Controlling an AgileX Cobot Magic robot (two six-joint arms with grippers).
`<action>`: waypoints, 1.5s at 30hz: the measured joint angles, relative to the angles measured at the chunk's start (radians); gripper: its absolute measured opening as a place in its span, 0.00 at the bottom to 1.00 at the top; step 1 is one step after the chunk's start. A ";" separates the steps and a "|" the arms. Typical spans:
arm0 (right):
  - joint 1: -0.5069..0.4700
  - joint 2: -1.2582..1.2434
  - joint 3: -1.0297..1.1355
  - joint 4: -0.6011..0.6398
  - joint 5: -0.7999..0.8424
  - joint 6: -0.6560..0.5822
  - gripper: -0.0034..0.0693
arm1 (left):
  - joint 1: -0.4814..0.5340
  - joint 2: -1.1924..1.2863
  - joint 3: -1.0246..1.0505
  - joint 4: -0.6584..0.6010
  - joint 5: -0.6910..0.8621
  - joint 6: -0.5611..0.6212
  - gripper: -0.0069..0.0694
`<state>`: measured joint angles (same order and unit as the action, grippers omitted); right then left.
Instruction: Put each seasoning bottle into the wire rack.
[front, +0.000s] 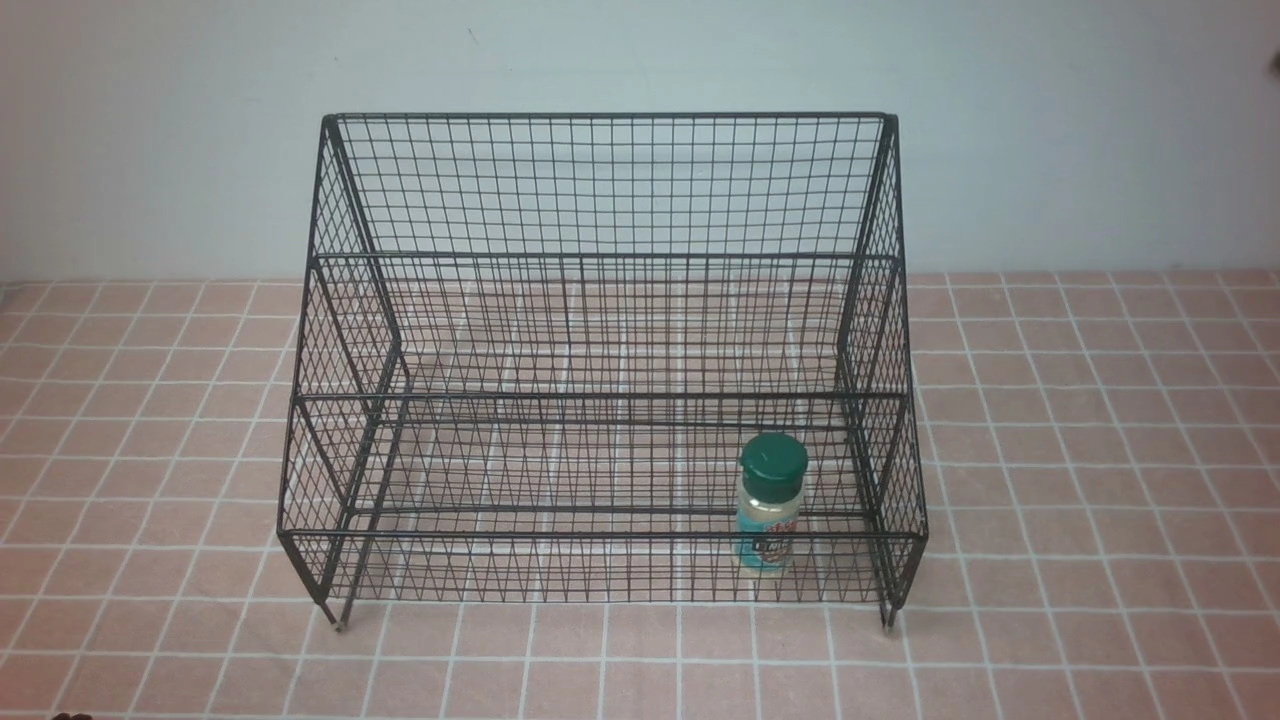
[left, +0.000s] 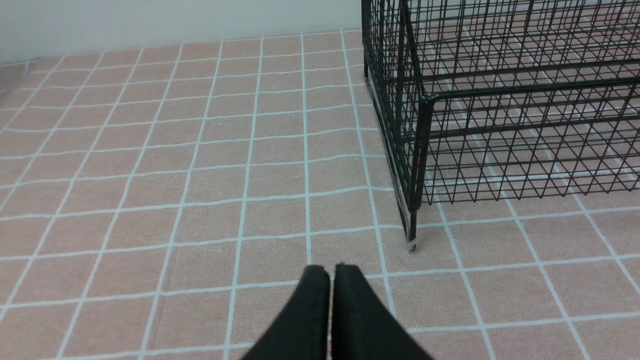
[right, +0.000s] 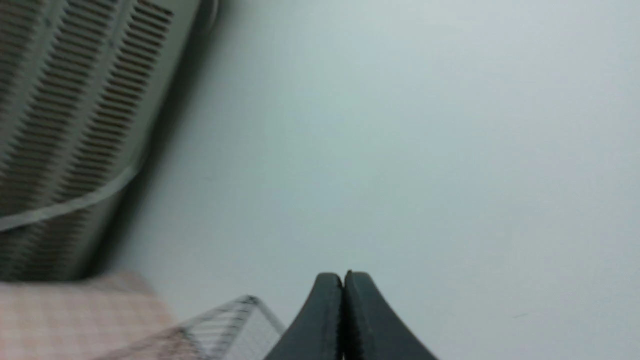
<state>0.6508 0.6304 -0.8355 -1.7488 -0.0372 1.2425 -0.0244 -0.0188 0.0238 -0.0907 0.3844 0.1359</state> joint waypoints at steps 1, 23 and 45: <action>0.000 -0.003 0.000 0.000 0.049 -0.127 0.03 | 0.000 0.000 0.000 0.000 0.000 0.000 0.08; 0.000 -0.004 0.051 1.527 0.556 -0.636 0.03 | 0.000 0.000 0.000 0.000 0.000 0.000 0.08; 0.000 -0.004 0.051 1.564 0.287 -1.018 0.03 | 0.000 0.000 0.000 0.000 0.000 0.000 0.08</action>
<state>0.6508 0.6267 -0.7841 -0.1848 0.2502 0.2247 -0.0244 -0.0188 0.0238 -0.0907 0.3844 0.1359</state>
